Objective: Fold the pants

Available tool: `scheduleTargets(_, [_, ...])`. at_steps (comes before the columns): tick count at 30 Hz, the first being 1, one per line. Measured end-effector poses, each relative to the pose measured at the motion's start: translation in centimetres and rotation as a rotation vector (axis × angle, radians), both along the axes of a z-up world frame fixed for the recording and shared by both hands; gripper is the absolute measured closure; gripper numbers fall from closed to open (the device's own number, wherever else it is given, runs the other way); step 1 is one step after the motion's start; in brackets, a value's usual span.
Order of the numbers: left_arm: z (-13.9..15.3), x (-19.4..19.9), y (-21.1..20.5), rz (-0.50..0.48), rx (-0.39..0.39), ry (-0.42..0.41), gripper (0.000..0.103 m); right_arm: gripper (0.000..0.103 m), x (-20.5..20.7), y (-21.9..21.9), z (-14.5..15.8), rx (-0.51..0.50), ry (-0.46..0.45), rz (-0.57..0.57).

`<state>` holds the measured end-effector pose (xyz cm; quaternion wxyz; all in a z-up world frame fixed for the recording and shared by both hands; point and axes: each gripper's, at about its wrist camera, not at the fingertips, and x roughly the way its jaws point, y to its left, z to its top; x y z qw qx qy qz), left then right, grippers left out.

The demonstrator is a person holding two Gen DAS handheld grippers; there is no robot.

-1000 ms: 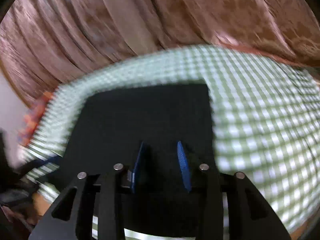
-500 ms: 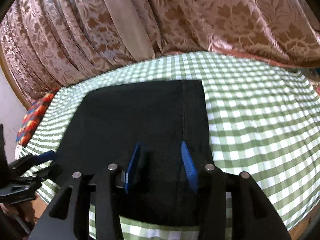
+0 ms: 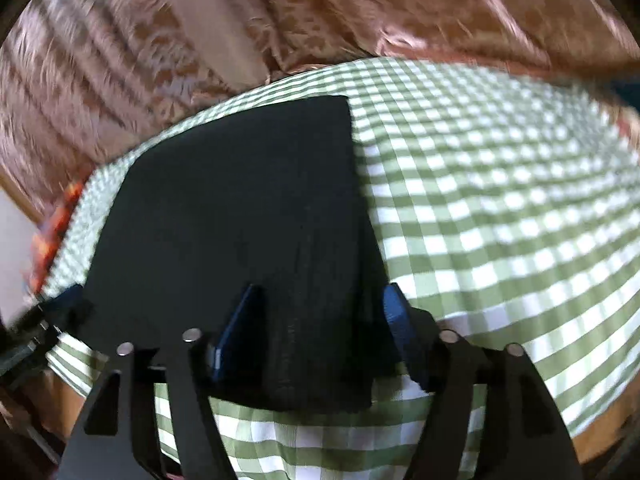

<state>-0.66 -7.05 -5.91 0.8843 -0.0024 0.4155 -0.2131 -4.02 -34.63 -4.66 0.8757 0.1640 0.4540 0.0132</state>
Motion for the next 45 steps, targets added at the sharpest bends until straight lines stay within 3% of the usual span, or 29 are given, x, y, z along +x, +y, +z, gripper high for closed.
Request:
scheduleTargets(4, [-0.1, 0.0, 0.1, 0.002, -0.007, 0.000, 0.037, 0.034, -0.2, 0.4, 0.3, -0.026, -0.014, 0.012])
scheduleTargets(11, [-0.1, 0.4, 0.8, 0.013, -0.034, 0.005, 0.026, 0.018, 0.3, -0.6, 0.2, -0.021, 0.009, 0.008])
scheduleTargets(17, [-0.1, 0.9, 2.0, 0.056, -0.038, 0.012, 0.022, 0.012, 0.5, -1.0, 0.0, -0.015, 0.020, 0.009])
scheduleTargets(25, [0.0, 1.4, 3.2, 0.090, -0.024, 0.004, 0.020, 0.013, 0.7, -1.9, 2.0, -0.029, -0.015, -0.007])
scheduleTargets(28, [-0.2, 1.8, 4.0, 0.099, -0.047, 0.016, 0.020, 0.025, 0.8, -2.2, 3.1, 0.023, -0.050, 0.008])
scheduleTargets(30, [-0.6, 2.2, 5.0, 0.110, -0.096, 0.047, 0.020, 0.034, 1.2, -2.4, 3.6, 0.062, -0.062, 0.014])
scheduleTargets(35, [-2.0, 3.5, 8.3, 0.169, -0.291, 0.157, 0.020, 0.038, 3.3, -2.8, 3.0, 0.180, -0.042, -0.001])
scheduleTargets(38, [-2.2, 4.2, 10.3, 0.187, -0.403, 0.179, 0.020, 0.038, 3.9, -3.2, 2.5, 0.207, -0.030, -0.025])
scheduleTargets(40, [-2.1, 4.5, 10.8, 0.172, -0.458, 0.185, 0.020, 0.036, 4.2, -3.5, 2.2, 0.251, -0.027, -0.013])
scheduleTargets(42, [-1.9, 5.3, 11.0, 0.134, -0.527, 0.192, 0.020, 0.019, 4.7, -4.0, 1.8, 0.305, -0.009, 0.012])
scheduleTargets(45, [-2.5, 6.9, 10.5, 0.084, -0.569, 0.224, 0.016, 0.018, 5.3, -4.6, 1.2, 0.313, 0.004, 0.033])
